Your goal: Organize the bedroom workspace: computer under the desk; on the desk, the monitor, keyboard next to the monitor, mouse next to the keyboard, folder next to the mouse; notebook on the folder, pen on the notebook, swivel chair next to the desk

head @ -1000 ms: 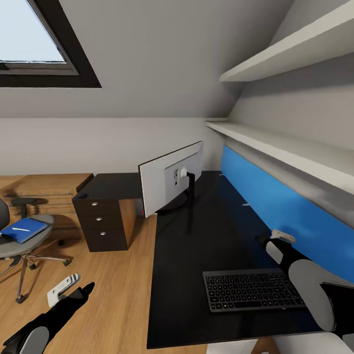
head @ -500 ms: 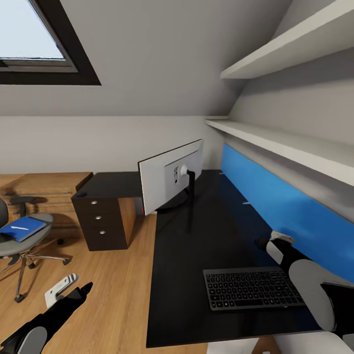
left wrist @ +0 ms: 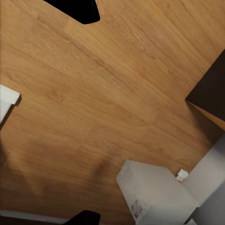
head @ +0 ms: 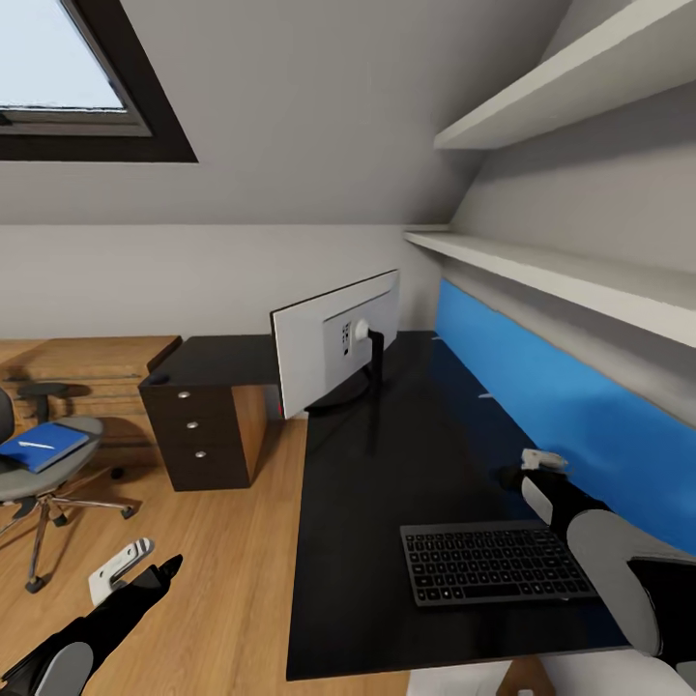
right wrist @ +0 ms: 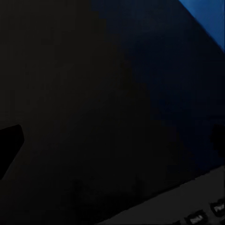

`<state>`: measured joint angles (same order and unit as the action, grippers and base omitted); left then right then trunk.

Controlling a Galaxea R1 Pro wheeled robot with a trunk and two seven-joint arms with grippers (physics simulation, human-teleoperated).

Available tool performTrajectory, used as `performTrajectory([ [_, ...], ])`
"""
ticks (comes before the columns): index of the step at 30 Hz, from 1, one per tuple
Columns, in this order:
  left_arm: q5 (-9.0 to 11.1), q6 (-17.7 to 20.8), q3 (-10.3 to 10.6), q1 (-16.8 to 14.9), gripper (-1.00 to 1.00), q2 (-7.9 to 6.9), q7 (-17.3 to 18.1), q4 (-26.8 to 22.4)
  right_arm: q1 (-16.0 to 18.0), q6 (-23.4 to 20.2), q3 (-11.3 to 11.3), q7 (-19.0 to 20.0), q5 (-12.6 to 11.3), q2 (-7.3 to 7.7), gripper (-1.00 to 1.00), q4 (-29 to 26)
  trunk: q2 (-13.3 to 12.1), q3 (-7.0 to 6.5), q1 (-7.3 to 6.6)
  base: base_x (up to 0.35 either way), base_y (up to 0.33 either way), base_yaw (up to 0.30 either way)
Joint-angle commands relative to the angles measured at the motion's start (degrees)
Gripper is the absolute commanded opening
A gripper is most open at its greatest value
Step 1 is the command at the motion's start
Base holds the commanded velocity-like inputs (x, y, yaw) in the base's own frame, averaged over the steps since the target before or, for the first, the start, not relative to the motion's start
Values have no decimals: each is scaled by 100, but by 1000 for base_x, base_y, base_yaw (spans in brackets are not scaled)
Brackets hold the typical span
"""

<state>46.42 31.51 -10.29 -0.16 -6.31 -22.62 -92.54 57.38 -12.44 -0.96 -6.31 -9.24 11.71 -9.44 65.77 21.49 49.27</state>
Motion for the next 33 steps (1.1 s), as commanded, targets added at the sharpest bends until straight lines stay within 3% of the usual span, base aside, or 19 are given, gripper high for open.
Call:
performTrajectory([
  [1, 61, 13, 4, -2, 100, 0, -49, -10, 1, 10, 87, 189, 54, 2, 100, -13, 46, 24, 23, 0, 0, 0],
  [5, 61, 13, 8, -2, 100, 5, -49, -9, 1, 139, 209, 514, 176, 83, 100, -7, 206, 96, 111, 0, 0, 0],
  [12, 61, 13, 18, -2, 100, 7, -49, -3, 1, 228, 258, 748, 221, 185, 100, 3, 487, 222, 265, 0, 0, 0],
  [13, 61, 13, 18, -2, 100, 7, -49, -2, 1, 227, 261, 1205, 228, 285, 100, 8, 527, 240, 287, 0, 0, 0],
  [14, 61, 13, 18, -2, 100, 7, -49, -2, 1, 227, 261, 1205, 228, 285, 100, 8, 567, 258, 309, 0, 0, 0],
  [16, 61, 13, 18, -2, 100, 7, -49, -1, 1, 224, 262, 1714, 230, 396, 100, 10, 647, 293, 353, 0, 0, 0],
  [17, 61, 14, 19, -2, 100, 7, -49, -1, 1, 219, 262, 2162, 229, 524, 100, 12, 687, 311, 375, 0, 0, 0],
  [19, 61, 14, 19, -2, 100, 7, -49, -2, 1, 217, 262, 2319, 226, 576, 100, 12, 768, 347, 418, 0, 0, 0],
  [33, 61, 13, 19, -2, 100, 7, -49, -2, 1, 217, 241, 2466, 201, 629, 100, -9, 1329, 599, 726, 0, 0, 0],
])
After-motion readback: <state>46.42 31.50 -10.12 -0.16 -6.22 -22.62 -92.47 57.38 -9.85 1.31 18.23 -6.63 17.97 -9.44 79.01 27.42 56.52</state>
